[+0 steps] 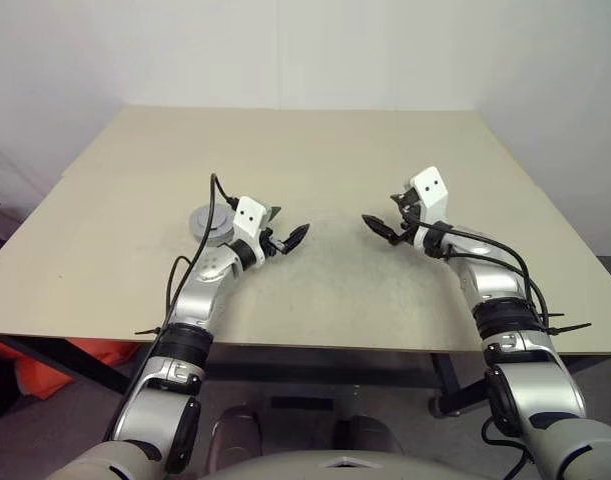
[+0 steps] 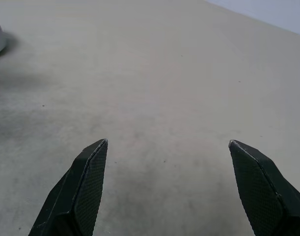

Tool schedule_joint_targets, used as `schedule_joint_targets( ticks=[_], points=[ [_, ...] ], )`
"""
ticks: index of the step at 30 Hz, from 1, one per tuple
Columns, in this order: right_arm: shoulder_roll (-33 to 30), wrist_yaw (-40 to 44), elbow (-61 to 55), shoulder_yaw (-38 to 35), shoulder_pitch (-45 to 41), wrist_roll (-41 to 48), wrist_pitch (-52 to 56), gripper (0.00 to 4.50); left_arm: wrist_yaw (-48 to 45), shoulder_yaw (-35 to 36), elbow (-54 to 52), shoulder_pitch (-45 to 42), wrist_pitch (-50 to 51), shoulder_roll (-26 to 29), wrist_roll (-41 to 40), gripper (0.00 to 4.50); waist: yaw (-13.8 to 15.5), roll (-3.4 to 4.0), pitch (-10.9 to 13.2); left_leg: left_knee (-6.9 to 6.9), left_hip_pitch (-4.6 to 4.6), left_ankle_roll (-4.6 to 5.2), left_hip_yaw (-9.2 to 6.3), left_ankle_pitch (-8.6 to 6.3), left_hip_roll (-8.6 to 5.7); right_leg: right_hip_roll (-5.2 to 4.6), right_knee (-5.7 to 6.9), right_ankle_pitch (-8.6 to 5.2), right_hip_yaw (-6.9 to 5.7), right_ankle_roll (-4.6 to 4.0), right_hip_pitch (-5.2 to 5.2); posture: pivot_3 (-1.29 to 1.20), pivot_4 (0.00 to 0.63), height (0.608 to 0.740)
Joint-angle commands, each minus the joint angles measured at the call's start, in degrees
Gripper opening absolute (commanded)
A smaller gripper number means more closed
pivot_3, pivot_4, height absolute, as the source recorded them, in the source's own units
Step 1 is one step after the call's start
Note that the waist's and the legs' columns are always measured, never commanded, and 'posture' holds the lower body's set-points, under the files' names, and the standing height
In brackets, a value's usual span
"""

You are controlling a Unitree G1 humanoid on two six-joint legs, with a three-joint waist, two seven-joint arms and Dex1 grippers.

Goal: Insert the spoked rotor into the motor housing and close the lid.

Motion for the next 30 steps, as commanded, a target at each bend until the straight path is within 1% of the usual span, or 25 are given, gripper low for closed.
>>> schedule_joint_targets(
  ticks=[1, 14, 30],
  points=[
    [-0.5, -0.9, -0.2, -1.6, -1.9, 0.0, -1.8, 4.44, -0.2, 0.2, -0.6, -1.7, -1.6, 0.0, -0.1, 4.21, 0.0, 0.00, 0.0, 0.00, 0.00, 0.00, 0.00, 0.00, 0.00, 0.00, 0.00, 0.00, 0.00, 0.00, 0.00, 0.00, 0.000, 0.740],
    [0.5, 0.7, 0.5, -1.3, -2.9, 0.8, -0.8, 4.44, -0.3, 0.7, -2.4, -1.0, -1.2, 1.3, -0.4, 4.21, 0.0, 0.01, 0.0, -0.01, 0.00, 0.02, 0.01, -0.01, 0.00, 0.00, -0.02, 0.00, 0.00, 0.00, 0.00, 0.00, 0.000, 0.740],
    [2.5, 0.0, 4.5, -1.6, -4.5, 0.5, -2.6, 4.44, 0.1, 1.5, -4.3, -0.9, 0.4, 2.8, -0.8, 4.21, -0.1, 0.02, 0.0, -0.02, -0.01, 0.03, 0.02, -0.02, 0.01, 0.00, -0.03, 0.00, 0.01, 0.00, -0.02, 0.00, 0.000, 0.740]
  ],
)
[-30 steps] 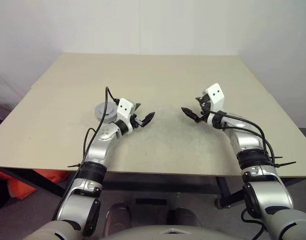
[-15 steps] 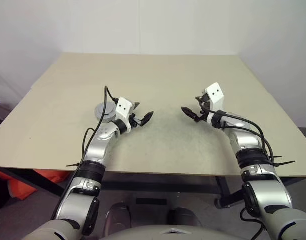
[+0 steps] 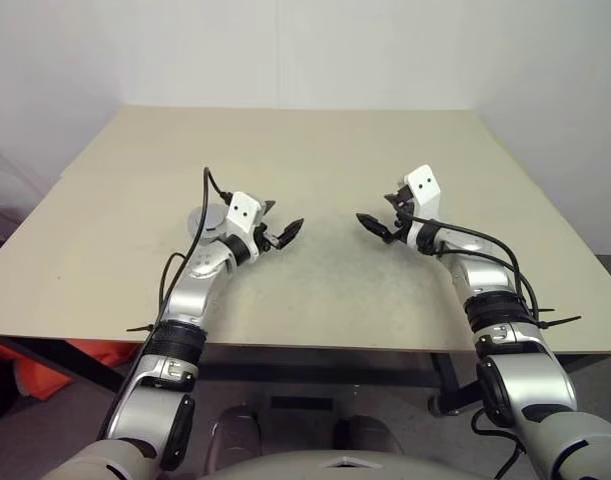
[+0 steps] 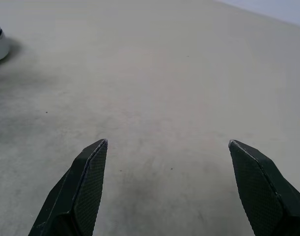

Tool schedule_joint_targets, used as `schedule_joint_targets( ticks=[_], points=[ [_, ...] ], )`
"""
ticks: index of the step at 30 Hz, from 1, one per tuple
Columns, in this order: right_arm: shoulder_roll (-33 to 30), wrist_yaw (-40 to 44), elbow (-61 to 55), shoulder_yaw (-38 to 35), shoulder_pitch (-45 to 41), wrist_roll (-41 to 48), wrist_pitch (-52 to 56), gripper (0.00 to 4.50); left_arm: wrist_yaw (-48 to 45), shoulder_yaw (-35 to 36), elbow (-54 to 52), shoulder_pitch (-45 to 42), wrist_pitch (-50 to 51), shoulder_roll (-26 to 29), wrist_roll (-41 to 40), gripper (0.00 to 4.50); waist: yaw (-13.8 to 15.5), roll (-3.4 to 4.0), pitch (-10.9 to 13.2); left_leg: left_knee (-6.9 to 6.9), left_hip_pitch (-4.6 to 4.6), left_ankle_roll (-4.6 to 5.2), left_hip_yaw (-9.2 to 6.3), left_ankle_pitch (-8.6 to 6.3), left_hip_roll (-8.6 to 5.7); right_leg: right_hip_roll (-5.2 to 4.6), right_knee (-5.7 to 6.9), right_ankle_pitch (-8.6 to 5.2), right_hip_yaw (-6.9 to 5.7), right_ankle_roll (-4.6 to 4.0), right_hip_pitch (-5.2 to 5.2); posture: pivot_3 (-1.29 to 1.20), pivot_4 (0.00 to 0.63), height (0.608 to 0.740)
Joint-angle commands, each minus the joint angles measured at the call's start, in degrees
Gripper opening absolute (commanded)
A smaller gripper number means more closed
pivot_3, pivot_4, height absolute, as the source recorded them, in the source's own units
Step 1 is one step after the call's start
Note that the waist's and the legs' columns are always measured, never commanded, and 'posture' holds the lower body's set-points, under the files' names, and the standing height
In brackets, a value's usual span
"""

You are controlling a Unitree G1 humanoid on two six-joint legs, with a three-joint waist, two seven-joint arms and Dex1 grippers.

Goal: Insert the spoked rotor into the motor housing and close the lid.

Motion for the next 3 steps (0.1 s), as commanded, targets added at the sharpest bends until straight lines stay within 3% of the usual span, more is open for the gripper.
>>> schedule_joint_targets(
  ticks=[1, 3],
  points=[
    [0.0, -0.4, -0.1, -1.5, -1.8, 0.5, -1.8, 4.44, 0.0, 0.8, -2.3, -0.7, -0.3, 0.3, -0.8, 4.21, 0.0, 0.00, 0.0, 0.00, 0.00, 0.00, 0.00, 0.00, 0.00, 0.00, 0.00, 0.00, 0.00, 0.00, 0.00, 0.00, 0.000, 0.740],
    [0.1, -0.5, 0.0, -1.4, -1.7, 0.4, -1.9, 4.44, 0.1, 0.7, -2.6, -0.7, -0.1, 0.3, -0.8, 4.21, 0.0, 0.00, 0.0, 0.00, 0.00, 0.00, 0.00, 0.00, 0.00, 0.00, -0.01, 0.00, 0.00, 0.00, 0.00, 0.00, 0.000, 0.740]
  ],
)
